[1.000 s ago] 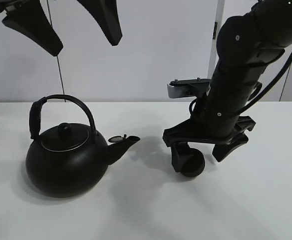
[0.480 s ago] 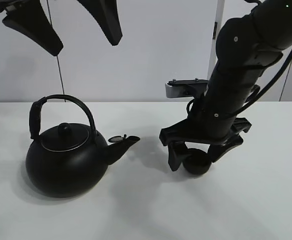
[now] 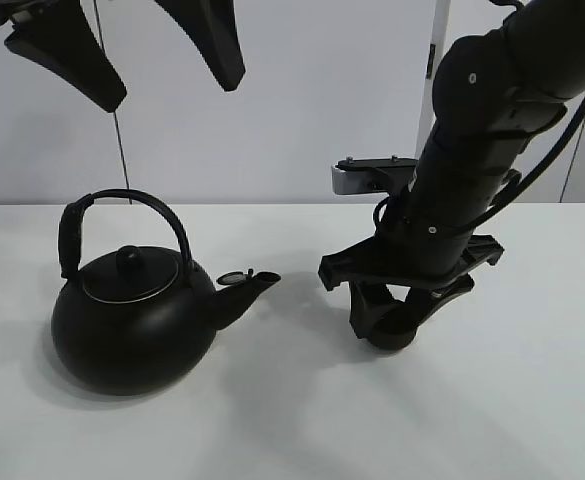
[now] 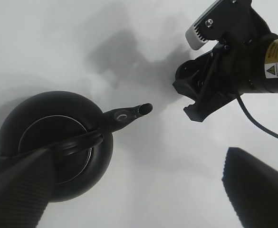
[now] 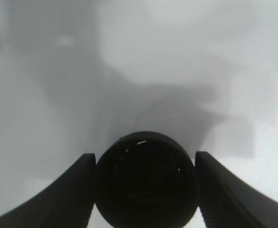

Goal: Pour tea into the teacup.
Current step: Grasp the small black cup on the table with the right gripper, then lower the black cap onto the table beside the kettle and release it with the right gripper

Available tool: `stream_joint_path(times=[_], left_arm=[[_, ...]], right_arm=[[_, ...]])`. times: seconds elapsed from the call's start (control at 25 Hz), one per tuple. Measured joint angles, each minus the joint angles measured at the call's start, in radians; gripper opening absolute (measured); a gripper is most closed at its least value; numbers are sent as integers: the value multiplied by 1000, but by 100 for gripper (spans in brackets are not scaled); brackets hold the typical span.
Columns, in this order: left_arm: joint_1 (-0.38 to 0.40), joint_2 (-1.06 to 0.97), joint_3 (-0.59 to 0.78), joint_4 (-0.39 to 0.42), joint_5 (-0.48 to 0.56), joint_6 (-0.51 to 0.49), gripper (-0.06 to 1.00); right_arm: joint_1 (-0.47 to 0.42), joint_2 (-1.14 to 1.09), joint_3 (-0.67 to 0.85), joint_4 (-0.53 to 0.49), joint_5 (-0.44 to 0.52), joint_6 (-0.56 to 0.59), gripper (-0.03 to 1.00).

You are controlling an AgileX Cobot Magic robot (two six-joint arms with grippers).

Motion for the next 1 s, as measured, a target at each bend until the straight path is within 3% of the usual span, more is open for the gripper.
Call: stream_joint_path(times=[0.48,1.0], left_arm=[[0,0,0,0,0,0,69],[0,0,0,0,-7,0,69]], right_arm=[[11,-23,-3,10,29,-46,41],[170,-11,-59,16,45,-83,41]])
